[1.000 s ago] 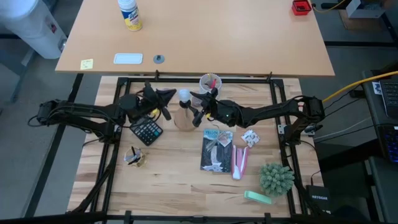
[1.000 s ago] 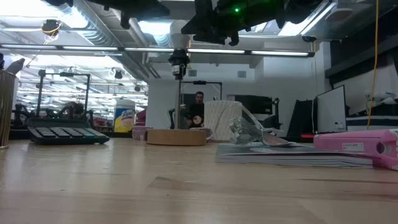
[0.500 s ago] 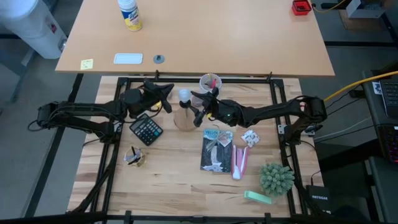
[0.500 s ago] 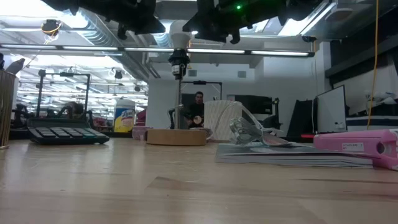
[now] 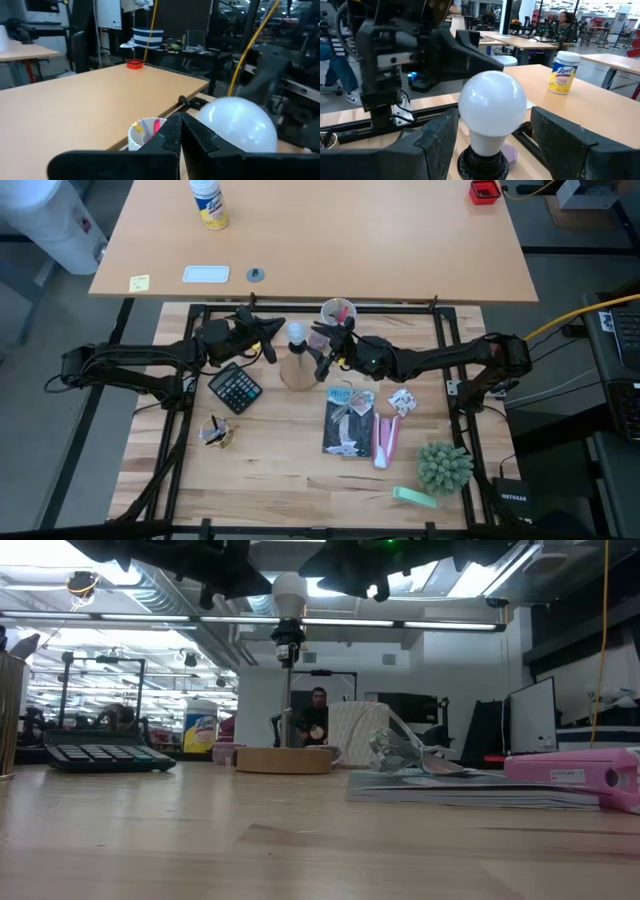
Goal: Screw lightbulb
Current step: Remove the lightbulb from the lamp
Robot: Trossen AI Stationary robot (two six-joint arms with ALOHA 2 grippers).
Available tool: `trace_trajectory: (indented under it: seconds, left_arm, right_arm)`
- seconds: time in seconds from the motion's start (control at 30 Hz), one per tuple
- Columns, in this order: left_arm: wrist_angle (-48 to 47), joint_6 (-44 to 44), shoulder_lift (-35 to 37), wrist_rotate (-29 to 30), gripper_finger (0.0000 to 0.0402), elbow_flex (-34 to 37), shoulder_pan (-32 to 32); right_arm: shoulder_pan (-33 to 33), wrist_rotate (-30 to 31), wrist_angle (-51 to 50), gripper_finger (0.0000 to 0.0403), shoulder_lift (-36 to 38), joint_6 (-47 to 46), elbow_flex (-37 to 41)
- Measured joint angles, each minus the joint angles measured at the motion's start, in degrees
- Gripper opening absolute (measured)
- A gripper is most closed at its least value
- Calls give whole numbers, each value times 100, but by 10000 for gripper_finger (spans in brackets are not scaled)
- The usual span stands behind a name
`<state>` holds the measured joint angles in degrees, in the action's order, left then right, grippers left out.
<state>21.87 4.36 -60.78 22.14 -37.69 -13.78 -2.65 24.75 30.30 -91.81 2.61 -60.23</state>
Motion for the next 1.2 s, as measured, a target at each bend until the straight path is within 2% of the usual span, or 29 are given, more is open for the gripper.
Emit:
trace_trajectory:
  seconds: [0.2,0.57,1.2]
  left_arm:
    - [2,122,-167,-260,1,0,21]
    - [4,122,-150,-197,1,2,195]
    - [7,166,-142,-213,1,7,319]
  right_arm:
    - [-174,-42,7,255,-2,-95,0]
    - [-304,-181,-19,255,-2,-127,0]
    - [-310,288,-47,255,-1,-118,0]
